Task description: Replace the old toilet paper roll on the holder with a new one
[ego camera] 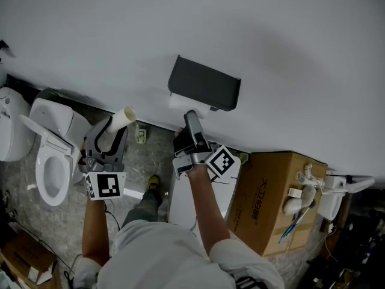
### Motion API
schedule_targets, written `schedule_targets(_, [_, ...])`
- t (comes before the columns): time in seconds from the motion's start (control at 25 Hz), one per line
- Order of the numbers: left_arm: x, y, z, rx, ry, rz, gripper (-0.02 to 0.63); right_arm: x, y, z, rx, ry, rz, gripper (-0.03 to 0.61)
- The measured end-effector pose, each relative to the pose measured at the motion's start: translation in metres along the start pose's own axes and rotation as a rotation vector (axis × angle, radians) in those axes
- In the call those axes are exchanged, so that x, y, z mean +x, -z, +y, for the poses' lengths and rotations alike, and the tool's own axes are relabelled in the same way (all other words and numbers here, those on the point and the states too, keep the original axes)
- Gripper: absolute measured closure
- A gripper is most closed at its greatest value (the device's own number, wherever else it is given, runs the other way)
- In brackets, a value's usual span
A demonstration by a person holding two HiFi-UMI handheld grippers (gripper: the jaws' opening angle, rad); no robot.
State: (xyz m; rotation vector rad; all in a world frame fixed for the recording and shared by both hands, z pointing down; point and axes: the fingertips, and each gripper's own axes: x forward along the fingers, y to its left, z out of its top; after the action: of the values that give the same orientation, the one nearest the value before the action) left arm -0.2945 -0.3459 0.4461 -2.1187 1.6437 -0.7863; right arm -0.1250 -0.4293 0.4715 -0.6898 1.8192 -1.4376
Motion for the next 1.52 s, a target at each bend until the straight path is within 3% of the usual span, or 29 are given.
schedule_targets(0.12, [0.002, -0.008, 0.001, 0.018, 0.007, -0.012, 0.416, -0.013, -0.002, -0.001, -0.035, 0.035, 0.002, 0.236])
schedule_targets(0.28, [0.003, -0.010, -0.005, -0.071, -0.004, -0.034, 0.416, -0.029, -0.005, 0.000, -0.135, 0.114, 0.013, 0.339])
schedule_targets(0.44, [0.004, -0.021, -0.010, -0.072, 0.011, -0.048, 0.416, -0.053, -0.019, -0.007, -0.371, 0.279, 0.028, 0.440])
schedule_targets(0.56, [0.003, -0.033, -0.008, -0.057, 0.002, -0.088, 0.416, -0.058, -0.019, 0.004, -0.548, 0.295, 0.052, 0.513])
schedule_targets(0.68, [0.003, -0.035, -0.007, -0.115, -0.005, -0.104, 0.416, -0.062, -0.025, 0.012, -0.661, 0.327, 0.053, 0.572])
schedule_targets(0.76, [0.002, -0.034, -0.007, -0.168, -0.008, -0.101, 0.416, -0.066, -0.031, 0.018, -0.729, 0.347, 0.053, 0.572])
schedule_targets(0.92, [0.000, -0.051, -0.002, -0.192, -0.009, -0.158, 0.416, -0.073, -0.039, 0.027, -0.839, 0.388, 0.053, 0.572])
schedule_targets(1.08, [-0.007, -0.051, -0.002, -0.255, -0.015, -0.132, 0.416, -0.079, -0.043, 0.042, -0.936, 0.396, 0.055, 0.572])
schedule_targets(1.32, [-0.018, -0.068, 0.009, -0.310, -0.029, -0.168, 0.416, -0.093, -0.059, 0.065, -1.001, 0.412, 0.021, 0.572])
schedule_targets(1.52, [-0.032, -0.088, 0.017, -0.349, -0.038, -0.210, 0.416, -0.108, -0.064, 0.091, -1.116, 0.418, 0.015, 0.572])
